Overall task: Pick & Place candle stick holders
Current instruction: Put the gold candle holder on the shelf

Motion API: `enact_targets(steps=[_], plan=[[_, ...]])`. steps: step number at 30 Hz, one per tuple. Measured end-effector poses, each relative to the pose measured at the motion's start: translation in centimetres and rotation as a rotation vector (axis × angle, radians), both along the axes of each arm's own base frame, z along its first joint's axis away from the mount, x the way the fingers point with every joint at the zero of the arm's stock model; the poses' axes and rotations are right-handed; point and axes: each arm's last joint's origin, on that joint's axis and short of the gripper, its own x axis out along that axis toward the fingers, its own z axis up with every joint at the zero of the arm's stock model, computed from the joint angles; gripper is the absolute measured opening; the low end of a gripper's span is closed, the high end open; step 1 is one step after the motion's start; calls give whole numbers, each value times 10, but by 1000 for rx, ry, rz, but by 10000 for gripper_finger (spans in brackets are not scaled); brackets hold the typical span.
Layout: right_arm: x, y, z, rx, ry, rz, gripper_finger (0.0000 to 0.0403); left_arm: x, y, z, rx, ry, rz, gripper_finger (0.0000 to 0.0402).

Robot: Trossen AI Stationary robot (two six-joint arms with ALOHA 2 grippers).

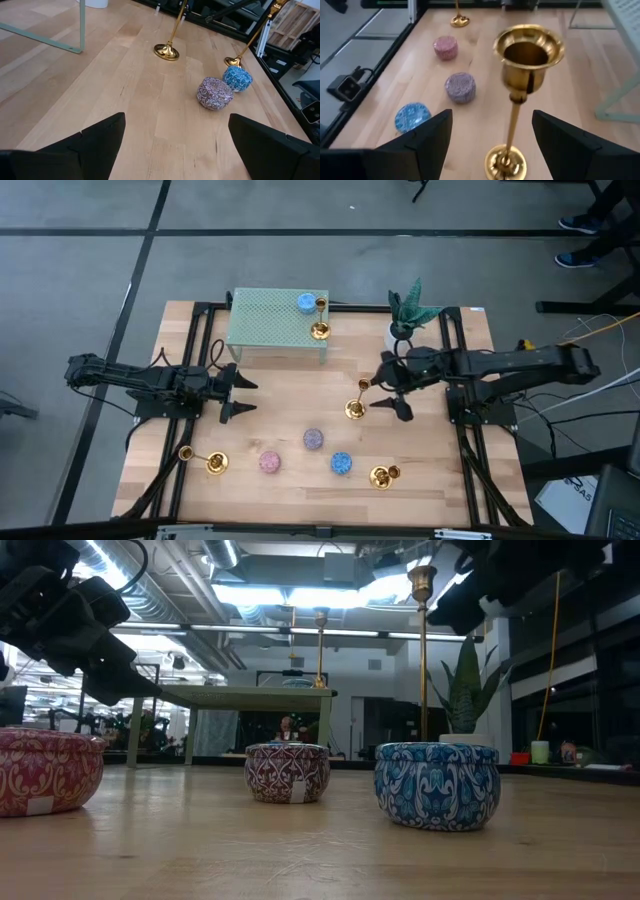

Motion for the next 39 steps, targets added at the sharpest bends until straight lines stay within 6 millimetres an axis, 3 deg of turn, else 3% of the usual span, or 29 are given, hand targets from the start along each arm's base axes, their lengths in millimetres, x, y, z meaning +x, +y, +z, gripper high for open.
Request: enact_targets(steps=[7,16,32,36,39], plan=[[11,-3,-4,-58,-27,-94,277,0,0,0,0,0,0,353],[19,-3,-7,-55,-51,-95,265,0,0,0,0,0,0,353],[19,-2,-7,-12,-39,-85,72,0,0,0,0,0,0,352],[19,-2,-7,-13,-40,-85,40,0,0,0,0,0,0,354],[19,-2,-7,-10,-39,-86,40,0,0,0,0,0,0,353]])
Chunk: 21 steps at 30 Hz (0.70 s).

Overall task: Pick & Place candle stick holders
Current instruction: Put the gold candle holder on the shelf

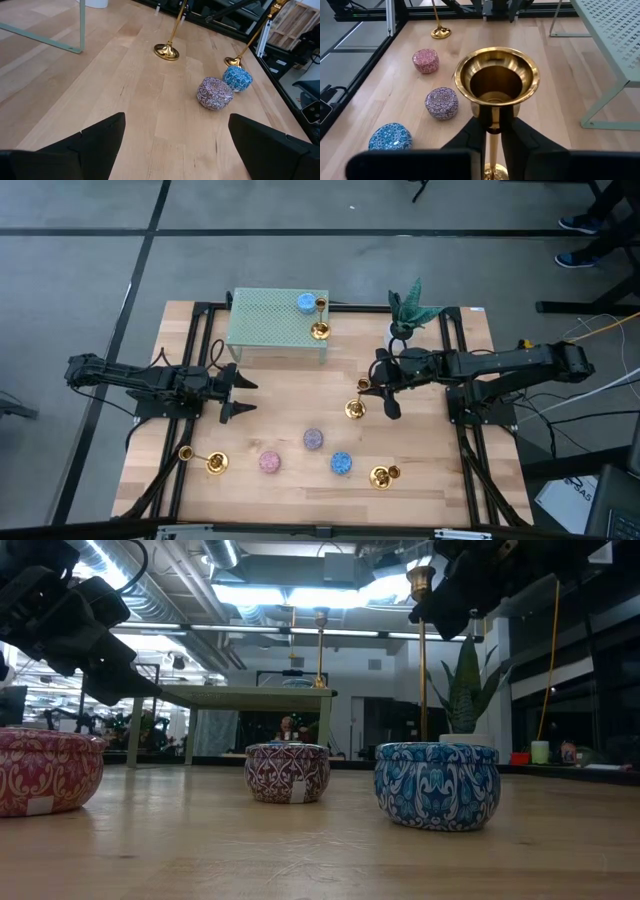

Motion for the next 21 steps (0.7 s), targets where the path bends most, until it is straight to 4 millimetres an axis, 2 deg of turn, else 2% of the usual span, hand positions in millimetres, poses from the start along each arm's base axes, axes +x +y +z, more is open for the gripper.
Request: enact_targets(steps=[9,15,21], plan=[[1,0,7,33,-1,-20,42,0,0,0,0,0,0,353],[8,-3,39,15,-89,-23,41,0,0,0,0,0,0,354],[10,-12,82,-23,-158,-62,41,0,0,0,0,0,0,352]])
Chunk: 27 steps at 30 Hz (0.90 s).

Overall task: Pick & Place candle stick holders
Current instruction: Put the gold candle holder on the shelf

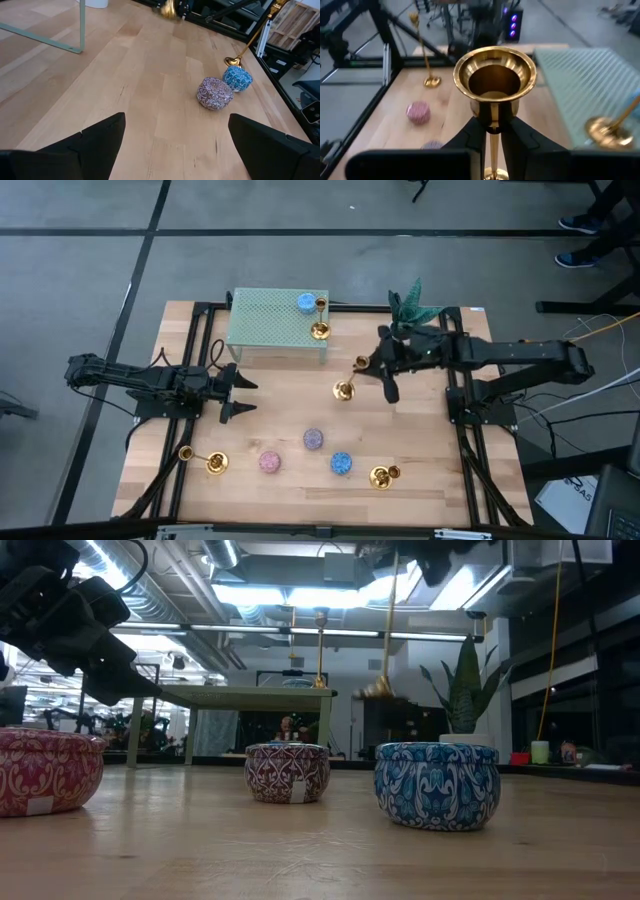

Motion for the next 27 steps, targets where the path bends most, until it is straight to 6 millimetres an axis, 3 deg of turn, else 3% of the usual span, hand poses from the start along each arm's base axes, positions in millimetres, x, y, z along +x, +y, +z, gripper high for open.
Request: enact_targets(steps=[10,27], plan=[[10,-10,58,-13,-36,-55,41,0,0,0,0,0,0,352],[76,-12,88,8,-72,15,41,0,0,0,0,0,0,353]])
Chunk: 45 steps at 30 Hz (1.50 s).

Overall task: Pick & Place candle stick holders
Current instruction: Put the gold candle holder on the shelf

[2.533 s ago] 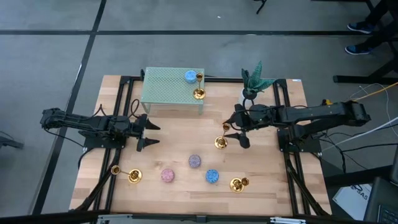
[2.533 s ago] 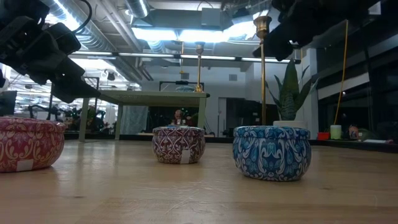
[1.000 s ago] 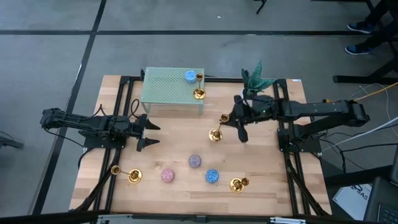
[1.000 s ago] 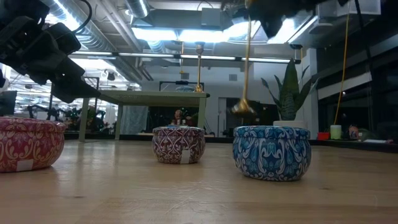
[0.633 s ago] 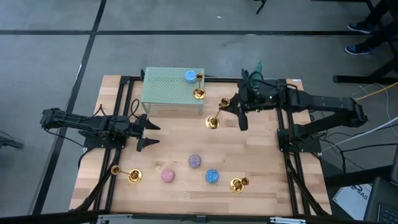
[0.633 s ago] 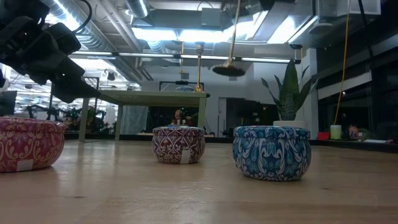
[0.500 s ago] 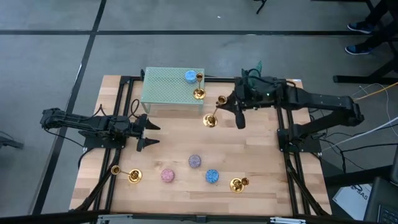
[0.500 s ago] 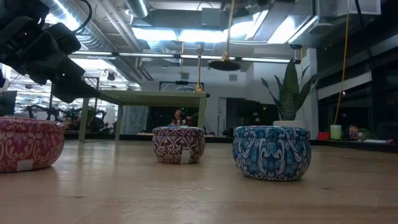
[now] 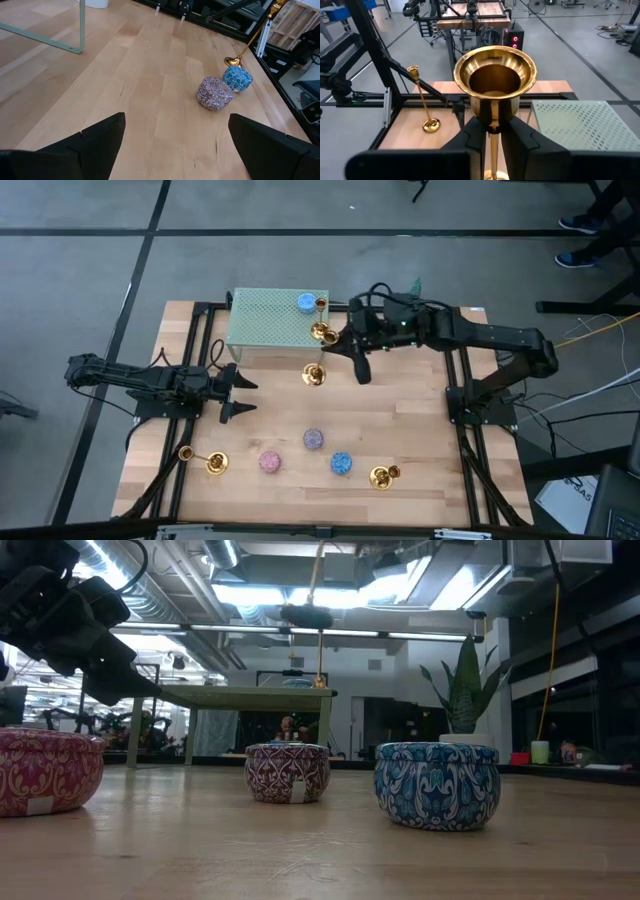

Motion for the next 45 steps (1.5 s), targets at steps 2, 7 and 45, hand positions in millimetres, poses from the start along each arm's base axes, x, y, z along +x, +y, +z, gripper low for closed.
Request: enact_targets(steps=[2,7,45], plan=[[7,0,2,-1,-3,0,41,0,0,0,0,0,0,352],[23,-1,7,-2,-18,0,41,0,0,0,0,1,0,354],[64,-55,36,-79,-118,-92,42,0,0,0,0,1,0,353]])
